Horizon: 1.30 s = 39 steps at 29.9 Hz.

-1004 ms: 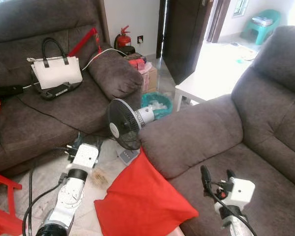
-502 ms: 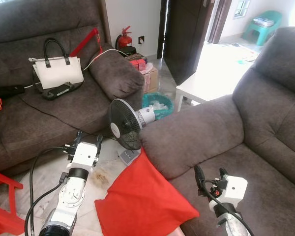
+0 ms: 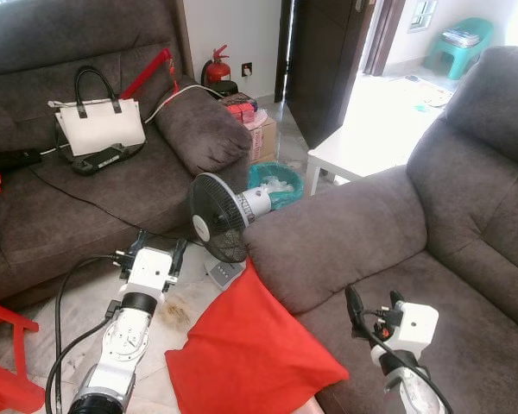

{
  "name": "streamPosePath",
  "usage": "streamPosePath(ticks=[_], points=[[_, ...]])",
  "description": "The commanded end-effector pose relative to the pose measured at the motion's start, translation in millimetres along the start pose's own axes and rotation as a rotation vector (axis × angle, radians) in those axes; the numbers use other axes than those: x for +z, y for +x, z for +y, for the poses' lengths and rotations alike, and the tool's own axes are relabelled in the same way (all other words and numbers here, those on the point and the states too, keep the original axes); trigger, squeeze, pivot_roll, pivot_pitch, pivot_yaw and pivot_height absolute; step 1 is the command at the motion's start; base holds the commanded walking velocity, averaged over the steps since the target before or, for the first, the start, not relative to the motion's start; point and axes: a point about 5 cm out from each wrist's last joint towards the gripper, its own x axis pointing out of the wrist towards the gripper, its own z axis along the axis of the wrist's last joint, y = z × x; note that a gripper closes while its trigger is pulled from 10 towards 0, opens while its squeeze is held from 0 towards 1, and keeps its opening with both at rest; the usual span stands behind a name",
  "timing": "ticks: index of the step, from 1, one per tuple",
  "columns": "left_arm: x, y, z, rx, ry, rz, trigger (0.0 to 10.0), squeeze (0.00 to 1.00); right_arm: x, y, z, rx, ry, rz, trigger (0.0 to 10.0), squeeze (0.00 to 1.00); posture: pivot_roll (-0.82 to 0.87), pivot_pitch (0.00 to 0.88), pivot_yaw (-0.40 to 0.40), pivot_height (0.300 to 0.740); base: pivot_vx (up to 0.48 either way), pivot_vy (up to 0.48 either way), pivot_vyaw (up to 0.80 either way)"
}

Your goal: Move the pillow to the sofa from floor

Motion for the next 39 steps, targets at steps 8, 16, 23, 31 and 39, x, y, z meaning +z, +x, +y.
streamPosePath(ticks=[8,16,23,31,39], points=[[10.6,3.7,-6.0,-0.005,0.034,-0.066,10.0,1.00,7.0,5.7,3.6,0.012,0.023,-0.019,10.0,1.00,0.07,0.000,-0.045,0.740,0.000,0.000,0.00],[36.9,-0.5,-56.5,-0.001,0.052,-0.105,10.0,0.00,3.2,5.5,6.0,0.070,0.018,0.019,10.0,0.00,0.07,0.000,-0.049,0.740,0.000,0.000,0.00],[27.2,-6.9,-78.7,0.040,-0.162,-0.004,10.0,0.00,2.6,6.4,6.7,0.083,0.007,0.026,10.0,0.00,0.07,0.000,-0.046,0.740,0.000,0.000,0.20],[9.0,5.2,-22.2,0.019,-0.100,0.068,10.0,0.00,-2.2,5.2,3.9,0.071,0.005,0.058,10.0,0.00,0.07,0.000,-0.046,0.740,0.000,0.000,0.36],[14.9,6.3,-25.0,0.042,-0.135,0.099,10.0,0.00,-3.9,4.7,-0.3,0.057,0.013,0.070,10.0,0.00,0.07,0.000,-0.047,0.740,0.000,0.000,0.00]])
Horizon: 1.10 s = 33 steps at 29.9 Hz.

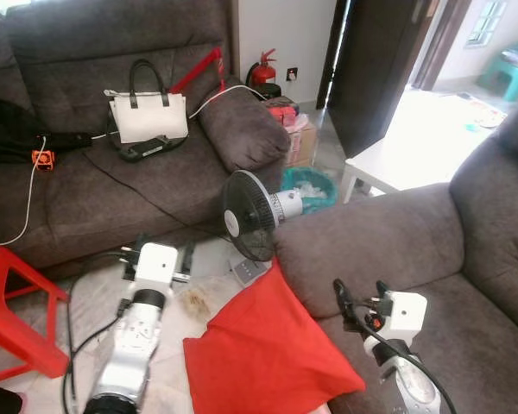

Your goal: Move the pillow to the sofa from floor

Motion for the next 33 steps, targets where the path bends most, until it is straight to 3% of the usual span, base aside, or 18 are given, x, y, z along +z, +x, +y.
streamPosePath(ticks=[1,4,14,26,33], points=[[7.1,0.2,2.4,0.015,-0.043,-0.032,10.0,0.00,-4.4,-2.5,-5.6,-0.025,0.012,0.027,10.0,0.00,0.07,0.000,-0.047,0.740,0.000,0.000,0.00],[7.2,-2.1,6.0,0.014,-0.081,-0.055,10.0,0.00,-4.5,-1.4,-5.4,-0.026,0.012,0.030,10.0,0.00,0.07,0.000,-0.048,0.740,0.000,0.000,0.00],[3.6,-6.5,17.5,0.005,-0.096,-0.041,10.0,0.00,-4.0,2.7,0.0,-0.010,0.010,0.028,10.0,0.00,0.07,0.000,-0.047,0.740,0.000,0.000,0.00],[0.9,-7.0,17.2,-0.016,-0.094,-0.028,10.0,0.00,-5.2,2.8,3.1,0.008,-0.010,0.035,10.0,0.00,0.07,0.000,-0.048,0.740,0.000,0.000,0.00],[0.3,-6.4,16.2,-0.022,-0.092,-0.026,10.0,0.00,-7.8,2.4,2.6,0.011,-0.013,0.049,10.0,0.00,0.07,0.000,-0.049,0.740,0.000,0.000,0.78]])
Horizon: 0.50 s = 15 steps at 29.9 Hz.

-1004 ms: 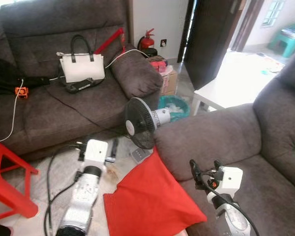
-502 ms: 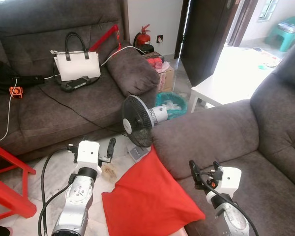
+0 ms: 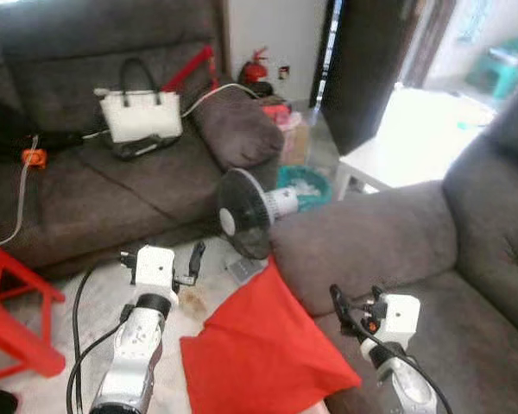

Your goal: Move the pillow to the sofa from floor

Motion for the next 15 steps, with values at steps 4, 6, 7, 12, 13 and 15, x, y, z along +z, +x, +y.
streamPosePath(ticks=[4,6,7,12,13,15], points=[[0.9,0.3,0.1,-0.003,0.004,0.000,10.0,0.00,-0.3,0.8,0.7,0.006,-0.003,0.005,10.0,0.00,0.07,0.000,-0.048,0.740,0.000,0.000,0.80],[0.6,0.7,-0.2,-0.004,0.003,0.000,10.0,0.00,-0.5,0.8,0.6,-0.002,0.007,0.003,10.0,0.00,0.07,0.000,-0.048,0.740,0.000,0.000,0.40],[0.6,0.8,-0.4,-0.005,0.003,0.001,10.0,0.00,-0.7,1.0,0.3,-0.006,0.011,0.003,10.0,0.00,0.07,0.000,-0.048,0.740,0.000,0.000,0.00],[0.0,1.2,-0.2,-0.006,0.005,0.003,10.0,0.00,-1.4,1.8,0.4,-0.009,0.016,0.006,10.0,0.00,0.08,0.000,-0.048,0.740,0.000,0.000,0.00],[-0.1,1.3,-0.2,-0.006,0.005,0.004,10.0,0.00,-1.5,1.9,0.6,-0.009,0.016,0.007,10.0,0.00,0.08,0.000,-0.048,0.740,0.000,0.000,0.00],[-0.6,1.3,-0.3,-0.007,0.004,0.005,10.0,0.00,-1.7,2.0,0.7,-0.009,0.017,0.008,10.0,0.00,0.08,0.000,-0.048,0.740,0.000,0.000,0.00]])
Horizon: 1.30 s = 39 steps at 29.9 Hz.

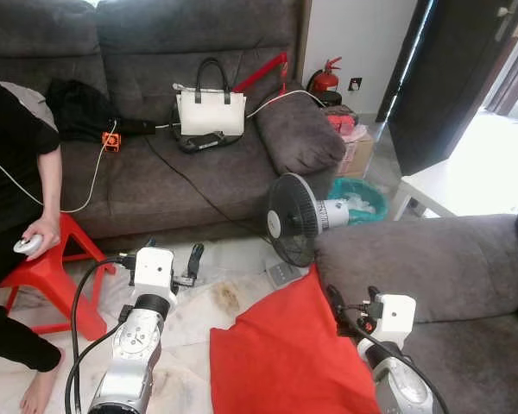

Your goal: Move the pillow to the sofa from floor

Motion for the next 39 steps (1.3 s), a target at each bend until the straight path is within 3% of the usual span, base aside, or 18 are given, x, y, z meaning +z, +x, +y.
streamPosePath(ticks=[1,8,17,39], points=[[1.1,1.7,-0.7,-0.008,0.005,-0.002,10.0,0.00,0.4,0.7,-2.8,-0.014,0.006,0.001,10.0,0.00,0.08,0.000,-0.048,0.740,0.000,0.000,0.00],[0.5,2.0,-1.5,-0.013,0.003,0.001,10.0,0.00,2.7,1.7,-3.9,-0.038,0.016,-0.020,10.0,0.00,0.08,0.001,-0.046,0.740,0.000,0.000,0.00],[10.5,6.1,0.2,-0.010,0.017,-0.041,10.0,0.00,21.3,5.0,-24.8,-0.233,0.072,-0.121,10.0,0.00,0.08,0.003,-0.043,0.740,0.000,0.000,0.00],[8.8,4.3,1.1,-0.019,0.018,-0.037,10.0,0.00,17.0,4.0,-23.5,-0.221,0.033,-0.088,10.0,0.00,0.07,0.000,-0.039,0.740,0.000,0.000,0.00]])
